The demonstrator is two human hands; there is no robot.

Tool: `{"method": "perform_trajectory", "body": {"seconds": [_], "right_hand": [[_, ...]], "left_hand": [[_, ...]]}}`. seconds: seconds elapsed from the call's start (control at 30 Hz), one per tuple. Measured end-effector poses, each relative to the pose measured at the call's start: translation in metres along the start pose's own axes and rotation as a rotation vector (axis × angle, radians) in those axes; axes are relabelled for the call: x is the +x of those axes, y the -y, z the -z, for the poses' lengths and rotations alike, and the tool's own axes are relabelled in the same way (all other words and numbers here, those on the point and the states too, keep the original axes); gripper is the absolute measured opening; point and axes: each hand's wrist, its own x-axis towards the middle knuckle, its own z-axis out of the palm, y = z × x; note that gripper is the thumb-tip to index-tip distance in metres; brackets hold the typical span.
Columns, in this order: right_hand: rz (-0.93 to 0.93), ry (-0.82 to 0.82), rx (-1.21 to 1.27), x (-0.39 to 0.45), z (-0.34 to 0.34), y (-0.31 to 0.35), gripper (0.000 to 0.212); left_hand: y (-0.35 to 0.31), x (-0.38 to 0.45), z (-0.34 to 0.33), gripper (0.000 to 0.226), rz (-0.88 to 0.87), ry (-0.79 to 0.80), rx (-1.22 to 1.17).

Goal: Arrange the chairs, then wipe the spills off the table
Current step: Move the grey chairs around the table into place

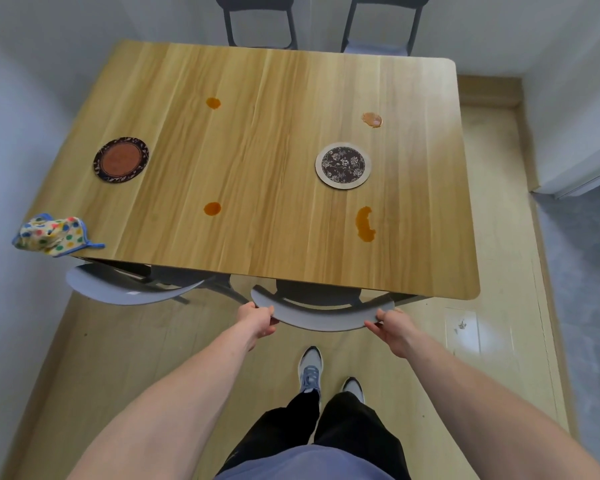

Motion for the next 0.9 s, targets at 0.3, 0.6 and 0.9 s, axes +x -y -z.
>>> {"method": "perform_trajectory", "body": {"seconds": [0.3, 0.6, 0.9], "right_hand": [[0.079, -0.060, -0.350, -0.030, 0.013, -0.003, 0.050], [0.304, -0.009, -0.836, -0.056, 0.039, 0.002, 0.057], [0.466, 0.086, -0.876, -0.075, 0.073, 0.047, 0.049]], "left_hand": [[0.010, -0.021, 0.014, 0.015, -0.151, 0.019, 0.320], [0.034, -0.062, 0.004, 0.025, -0.100, 0.209, 0.122], [0.011, -0.104, -0.049, 0.023, -0.254, 0.225, 0.272]]}}
